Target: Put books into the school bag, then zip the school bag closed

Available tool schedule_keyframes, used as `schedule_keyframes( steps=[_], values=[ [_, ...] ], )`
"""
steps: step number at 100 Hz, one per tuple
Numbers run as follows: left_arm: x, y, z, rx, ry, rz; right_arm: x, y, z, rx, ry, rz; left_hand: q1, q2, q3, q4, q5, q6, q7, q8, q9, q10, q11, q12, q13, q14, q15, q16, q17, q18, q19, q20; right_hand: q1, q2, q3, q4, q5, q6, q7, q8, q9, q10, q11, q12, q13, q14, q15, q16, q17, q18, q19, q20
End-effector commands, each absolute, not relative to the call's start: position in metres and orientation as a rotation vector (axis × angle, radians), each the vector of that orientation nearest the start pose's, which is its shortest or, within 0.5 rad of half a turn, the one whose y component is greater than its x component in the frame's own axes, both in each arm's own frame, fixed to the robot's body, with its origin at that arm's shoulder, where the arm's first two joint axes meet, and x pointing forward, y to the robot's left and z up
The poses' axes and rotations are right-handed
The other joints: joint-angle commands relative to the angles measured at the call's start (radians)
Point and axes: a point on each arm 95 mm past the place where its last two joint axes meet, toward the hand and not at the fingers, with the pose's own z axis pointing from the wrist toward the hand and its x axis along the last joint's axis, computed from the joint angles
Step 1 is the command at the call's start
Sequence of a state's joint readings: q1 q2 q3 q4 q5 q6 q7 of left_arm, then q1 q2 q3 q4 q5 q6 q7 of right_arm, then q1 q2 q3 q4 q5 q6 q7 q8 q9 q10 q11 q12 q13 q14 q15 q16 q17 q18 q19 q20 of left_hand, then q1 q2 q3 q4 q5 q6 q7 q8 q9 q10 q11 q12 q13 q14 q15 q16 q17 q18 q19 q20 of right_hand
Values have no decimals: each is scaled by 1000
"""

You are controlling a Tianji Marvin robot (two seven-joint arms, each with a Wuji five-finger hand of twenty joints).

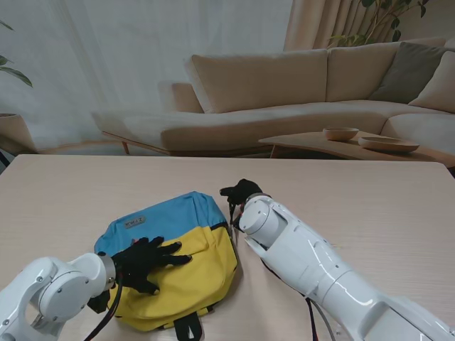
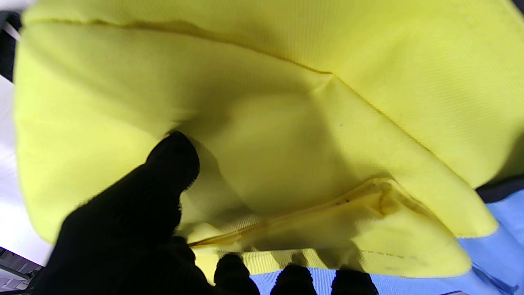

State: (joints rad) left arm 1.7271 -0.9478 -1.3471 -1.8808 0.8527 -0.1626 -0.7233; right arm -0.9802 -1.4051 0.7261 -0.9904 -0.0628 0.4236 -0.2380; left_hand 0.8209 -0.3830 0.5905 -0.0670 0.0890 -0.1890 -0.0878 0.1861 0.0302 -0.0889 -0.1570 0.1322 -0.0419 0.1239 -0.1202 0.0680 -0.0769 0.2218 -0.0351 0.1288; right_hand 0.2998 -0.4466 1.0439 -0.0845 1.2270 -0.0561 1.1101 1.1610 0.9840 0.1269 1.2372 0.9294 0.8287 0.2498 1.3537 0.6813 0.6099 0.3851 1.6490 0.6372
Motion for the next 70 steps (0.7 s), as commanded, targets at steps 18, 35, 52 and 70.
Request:
schedule_keyframes(
  steps=[18, 35, 52, 70],
  values=[
    [313, 20, -342, -1519, 2224, -1162, 511, 126, -345, -2621, -1405, -1865, -97, 4, -49, 18, 45, -51, 110, 173, 96, -37, 174, 142, 70, -59, 118, 99, 22, -46, 34, 30, 12, -74, -123, -93, -379, -175, -339, -532, -141, -8, -85, -144, -115, -36, -91, -24, -57, -37, -24, 31],
    [314, 25, -330, -1519, 2135, -1269, 508, 116, -335, -2586, -1458, -1896, -129, 61, -137, 21, 43, -38, 113, 226, 96, -23, 182, 172, 71, -44, 128, 140, 19, -31, 40, 54, -35, -37, -134, 7, -552, -147, -596, -687, -210, -25, -133, -181, -164, -50, -132, -30, -101, -58, -46, 29],
    [319, 29, -313, -1535, 2015, -1405, 496, 103, -319, -2529, -1484, -1963, -119, 153, -279, 37, 38, -10, 125, 283, 94, -4, 193, 220, 71, -34, 137, 181, 15, -19, 47, 83, -51, -10, -145, 18, -656, -126, -605, -743, -310, -35, -316, -334, -243, -75, -354, -119, -238, -56, -125, -7],
    [332, 28, -297, -1555, 1847, -1573, 470, 87, -299, -2422, -1509, -2083, -88, 225, -401, 52, 42, 36, 125, 289, 93, 26, 192, 244, 72, -19, 140, 208, 14, -10, 50, 103, -56, -2, -109, 27, -746, -118, -609, -787, -408, -47, -546, -558, -307, -123, -724, -287, -362, -33, -370, -146]
  ],
)
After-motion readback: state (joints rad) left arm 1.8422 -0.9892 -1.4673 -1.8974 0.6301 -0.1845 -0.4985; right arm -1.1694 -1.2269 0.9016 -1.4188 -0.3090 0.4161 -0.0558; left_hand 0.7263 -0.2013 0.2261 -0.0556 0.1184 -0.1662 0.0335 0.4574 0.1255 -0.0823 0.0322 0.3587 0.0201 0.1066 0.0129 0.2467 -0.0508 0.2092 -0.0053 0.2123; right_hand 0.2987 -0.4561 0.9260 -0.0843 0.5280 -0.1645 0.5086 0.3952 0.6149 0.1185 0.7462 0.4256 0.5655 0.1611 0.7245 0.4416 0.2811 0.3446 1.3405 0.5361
